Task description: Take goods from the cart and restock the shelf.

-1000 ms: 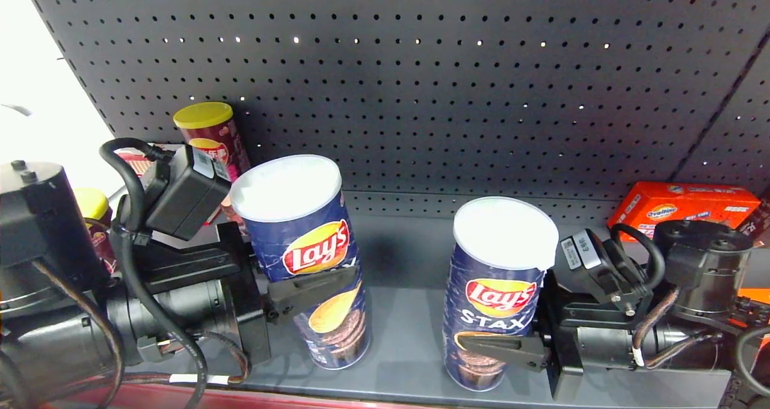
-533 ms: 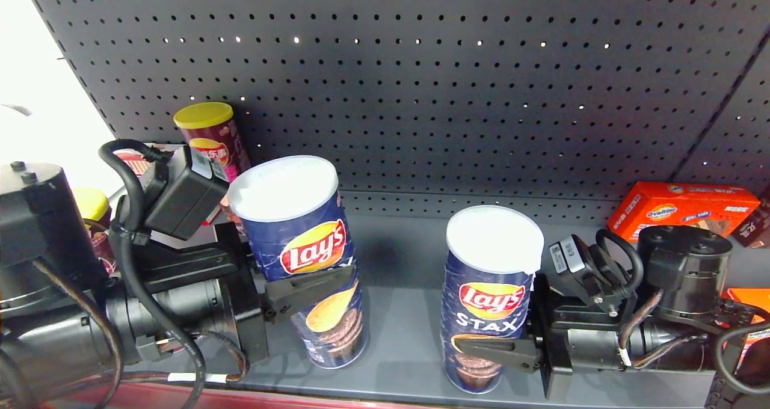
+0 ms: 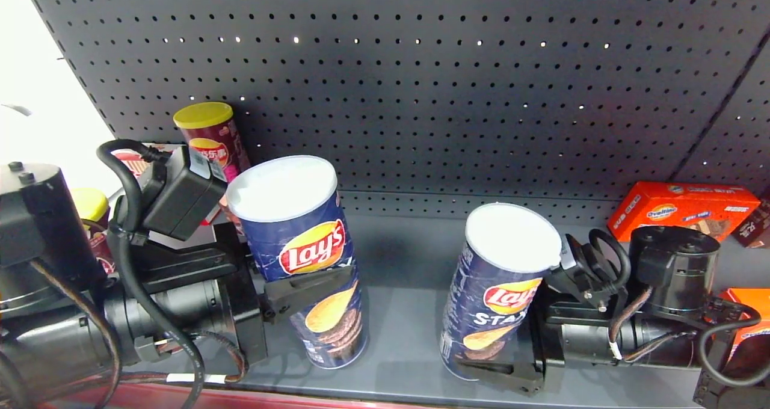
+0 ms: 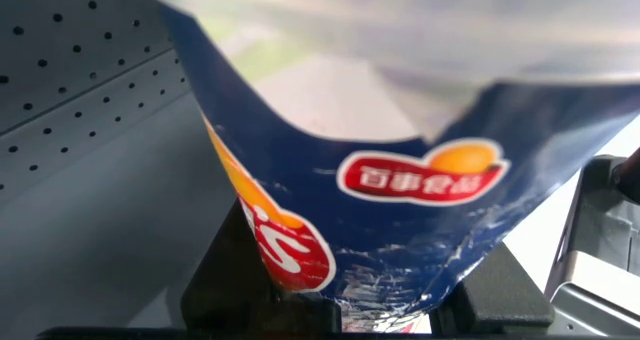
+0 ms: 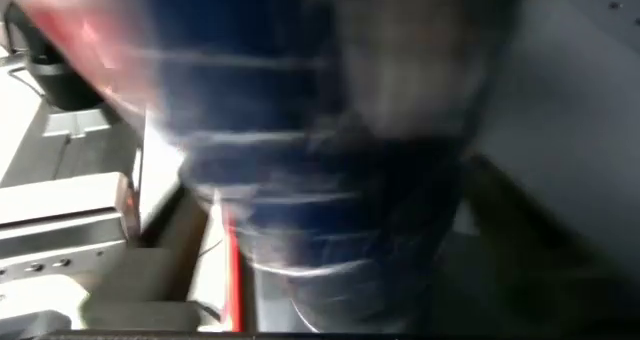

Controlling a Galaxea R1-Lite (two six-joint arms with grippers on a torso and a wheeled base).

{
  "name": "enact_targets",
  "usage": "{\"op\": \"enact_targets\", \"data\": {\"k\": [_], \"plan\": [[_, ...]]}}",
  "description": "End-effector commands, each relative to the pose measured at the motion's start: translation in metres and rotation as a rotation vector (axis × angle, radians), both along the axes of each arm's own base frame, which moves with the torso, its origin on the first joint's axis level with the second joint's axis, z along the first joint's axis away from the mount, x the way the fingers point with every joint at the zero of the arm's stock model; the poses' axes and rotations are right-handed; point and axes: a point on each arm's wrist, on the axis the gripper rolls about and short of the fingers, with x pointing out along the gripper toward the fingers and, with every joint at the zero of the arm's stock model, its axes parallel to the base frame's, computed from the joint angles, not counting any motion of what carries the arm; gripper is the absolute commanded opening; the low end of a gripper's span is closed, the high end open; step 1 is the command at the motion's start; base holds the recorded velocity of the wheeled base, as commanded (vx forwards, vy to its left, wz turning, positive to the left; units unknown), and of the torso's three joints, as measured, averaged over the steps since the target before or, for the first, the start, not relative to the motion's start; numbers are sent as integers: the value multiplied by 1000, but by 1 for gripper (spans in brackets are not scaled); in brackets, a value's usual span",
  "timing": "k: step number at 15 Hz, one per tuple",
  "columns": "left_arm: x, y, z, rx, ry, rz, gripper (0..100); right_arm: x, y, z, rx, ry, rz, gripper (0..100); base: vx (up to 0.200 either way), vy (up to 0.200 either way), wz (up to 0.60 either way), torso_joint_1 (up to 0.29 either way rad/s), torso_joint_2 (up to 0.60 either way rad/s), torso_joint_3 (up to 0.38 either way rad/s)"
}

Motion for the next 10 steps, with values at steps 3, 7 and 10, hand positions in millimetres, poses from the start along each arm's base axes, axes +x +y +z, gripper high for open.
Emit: {"op": "enact_targets", "data": {"k": [3,7,10], "plan": [[0,0,0,-1,-1,-1,0,-11,-18,6,10,-18,-39,100,0,0,0,0,0,0],[0,0,0,-1,-1,-1,0,-42,-49,17,35,-62,-94,100,0,0,0,0,0,0],[0,0,0,-1,-1,-1,0,-65,-76,31,76,-138,-169,100,0,0,0,0,0,0]]}}
